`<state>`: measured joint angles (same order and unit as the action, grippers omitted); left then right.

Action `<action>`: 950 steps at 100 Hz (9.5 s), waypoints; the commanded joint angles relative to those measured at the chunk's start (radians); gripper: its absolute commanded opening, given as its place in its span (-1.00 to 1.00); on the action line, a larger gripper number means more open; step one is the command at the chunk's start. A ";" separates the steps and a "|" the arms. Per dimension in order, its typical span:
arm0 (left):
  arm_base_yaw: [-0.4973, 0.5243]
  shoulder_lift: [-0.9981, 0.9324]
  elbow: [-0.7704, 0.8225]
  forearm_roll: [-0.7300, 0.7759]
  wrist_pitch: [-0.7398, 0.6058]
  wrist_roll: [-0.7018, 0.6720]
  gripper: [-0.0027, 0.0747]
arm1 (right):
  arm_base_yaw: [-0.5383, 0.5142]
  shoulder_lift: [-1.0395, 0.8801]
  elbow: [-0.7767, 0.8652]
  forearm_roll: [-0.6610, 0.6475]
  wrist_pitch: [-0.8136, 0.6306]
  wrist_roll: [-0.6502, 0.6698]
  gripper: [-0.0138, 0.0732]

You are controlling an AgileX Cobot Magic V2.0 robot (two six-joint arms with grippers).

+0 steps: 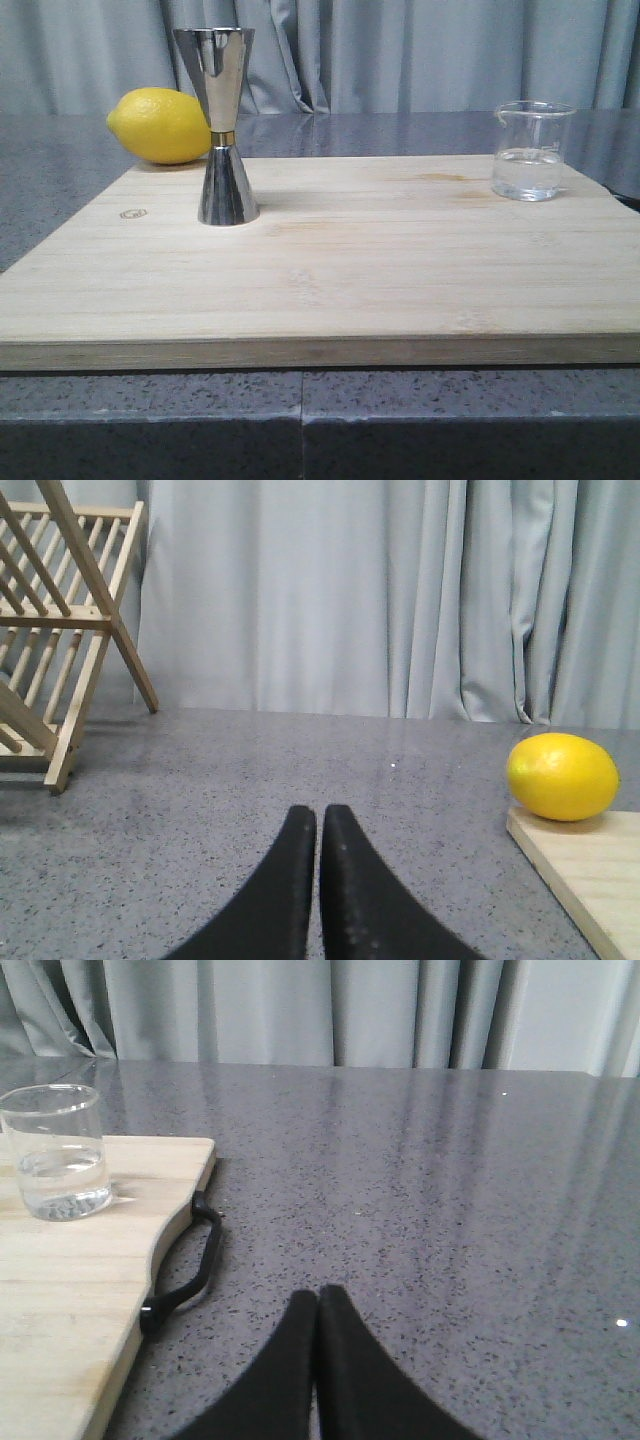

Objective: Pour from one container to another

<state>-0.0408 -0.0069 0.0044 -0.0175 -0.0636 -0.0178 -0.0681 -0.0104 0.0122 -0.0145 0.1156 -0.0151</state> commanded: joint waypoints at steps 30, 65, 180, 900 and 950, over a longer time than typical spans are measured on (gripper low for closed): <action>0.003 -0.021 0.028 -0.009 -0.096 -0.002 -0.98 | -0.007 -0.019 0.009 -0.010 -0.169 -0.002 -0.85; 0.003 -0.021 0.028 -0.009 -0.092 -0.002 -0.98 | -0.007 -0.019 0.009 -0.010 -0.174 -0.002 -0.85; -0.044 0.277 -0.366 -0.214 0.272 0.006 -0.98 | -0.007 0.455 -0.604 0.124 0.239 -0.018 -0.85; -0.345 1.664 -0.752 1.015 -1.117 -0.739 -0.98 | 0.292 0.848 -0.285 0.099 -0.499 -0.108 0.33; -0.345 1.664 -0.834 1.091 -1.117 -0.843 -0.98 | 0.393 1.176 -0.281 0.093 -0.881 -0.078 0.33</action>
<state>-0.3871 1.6884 -0.7949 1.1039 -1.0964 -0.8396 0.3101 1.1271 -0.2429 0.0899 -0.6065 -0.0948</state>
